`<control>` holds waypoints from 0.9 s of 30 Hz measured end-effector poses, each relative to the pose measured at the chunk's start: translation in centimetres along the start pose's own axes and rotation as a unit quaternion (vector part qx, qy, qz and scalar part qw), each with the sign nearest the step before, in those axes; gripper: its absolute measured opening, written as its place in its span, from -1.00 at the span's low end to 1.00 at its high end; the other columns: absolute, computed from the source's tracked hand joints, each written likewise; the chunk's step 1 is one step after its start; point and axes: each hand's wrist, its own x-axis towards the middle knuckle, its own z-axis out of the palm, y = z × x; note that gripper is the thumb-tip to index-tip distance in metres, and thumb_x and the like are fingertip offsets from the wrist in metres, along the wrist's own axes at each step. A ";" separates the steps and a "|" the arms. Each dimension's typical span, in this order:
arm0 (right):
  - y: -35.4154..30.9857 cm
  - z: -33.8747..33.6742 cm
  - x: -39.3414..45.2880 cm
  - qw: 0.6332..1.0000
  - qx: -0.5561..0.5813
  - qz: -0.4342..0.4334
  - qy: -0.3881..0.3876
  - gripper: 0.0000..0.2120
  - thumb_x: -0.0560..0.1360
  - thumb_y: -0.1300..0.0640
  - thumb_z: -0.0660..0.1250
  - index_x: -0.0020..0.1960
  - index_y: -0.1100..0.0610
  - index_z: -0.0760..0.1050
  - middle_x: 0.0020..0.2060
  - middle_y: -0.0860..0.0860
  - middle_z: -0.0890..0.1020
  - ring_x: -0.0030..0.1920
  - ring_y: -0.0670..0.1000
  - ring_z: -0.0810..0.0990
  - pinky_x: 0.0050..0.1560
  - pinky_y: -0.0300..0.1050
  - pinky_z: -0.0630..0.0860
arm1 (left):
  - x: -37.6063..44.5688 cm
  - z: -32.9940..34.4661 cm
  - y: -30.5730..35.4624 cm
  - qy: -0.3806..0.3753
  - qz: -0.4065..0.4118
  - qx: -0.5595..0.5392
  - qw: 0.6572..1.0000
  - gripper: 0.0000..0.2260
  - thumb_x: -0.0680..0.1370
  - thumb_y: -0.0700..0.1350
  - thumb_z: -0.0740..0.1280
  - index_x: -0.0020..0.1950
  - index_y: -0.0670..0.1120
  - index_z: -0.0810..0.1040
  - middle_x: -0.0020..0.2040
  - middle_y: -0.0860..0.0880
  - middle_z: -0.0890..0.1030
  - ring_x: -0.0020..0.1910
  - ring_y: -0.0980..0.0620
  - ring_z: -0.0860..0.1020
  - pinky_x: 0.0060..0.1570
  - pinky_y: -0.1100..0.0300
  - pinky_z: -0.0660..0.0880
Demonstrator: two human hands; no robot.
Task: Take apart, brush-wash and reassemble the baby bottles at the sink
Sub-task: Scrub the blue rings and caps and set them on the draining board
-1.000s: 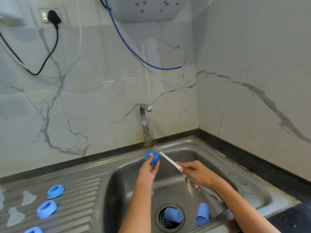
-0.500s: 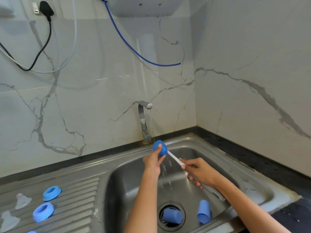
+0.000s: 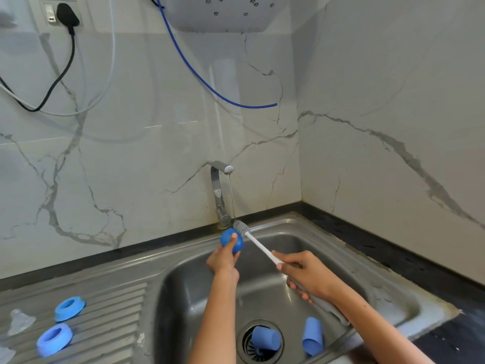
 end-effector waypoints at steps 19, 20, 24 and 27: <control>0.1 0.0 0.3 0.998 -0.034 0.013 -0.048 -0.60 0.61 0.10 0.23 0.43 -0.09 0.38 -0.48 -0.02 0.44 -0.59 -0.10 0.36 -0.57 -0.24 0.36 | 0.4 -1.6 0.2 0.029 -0.033 0.015 0.999 -0.52 0.39 -0.25 0.50 0.25 -0.31 0.45 0.21 -0.30 0.53 0.15 -0.20 0.57 -0.02 0.10 0.55; 0.2 0.3 0.5 0.998 -0.043 0.016 -0.036 -0.60 0.61 0.10 0.22 0.44 -0.08 0.37 -0.48 -0.02 0.44 -0.59 -0.10 0.36 -0.56 -0.23 0.37 | 0.3 -1.6 0.0 0.006 -0.045 0.038 0.998 -0.53 0.40 -0.26 0.50 0.25 -0.32 0.44 0.21 -0.30 0.53 0.14 -0.20 0.57 -0.02 0.08 0.55; 0.4 0.9 1.0 0.999 -0.045 0.024 -0.007 -0.58 0.62 0.08 0.20 0.47 -0.08 0.31 -0.46 -0.02 0.45 -0.58 -0.13 0.38 -0.52 -0.22 0.42 | -0.3 -1.1 -0.6 -0.069 -0.067 0.068 0.993 -0.54 0.42 -0.27 0.47 0.27 -0.33 0.44 0.18 -0.31 0.55 -0.02 -0.13 0.60 -0.08 0.06 0.59; -0.1 0.4 0.9 0.999 -0.021 0.020 -0.030 -0.59 0.62 0.11 0.21 0.46 -0.06 0.34 -0.48 -0.03 0.44 -0.58 -0.12 0.37 -0.54 -0.23 0.39 | 0.3 -1.3 -0.4 -0.041 -0.053 0.036 0.997 -0.53 0.43 -0.26 0.47 0.28 -0.33 0.43 0.21 -0.29 0.54 0.11 -0.17 0.58 0.01 0.08 0.53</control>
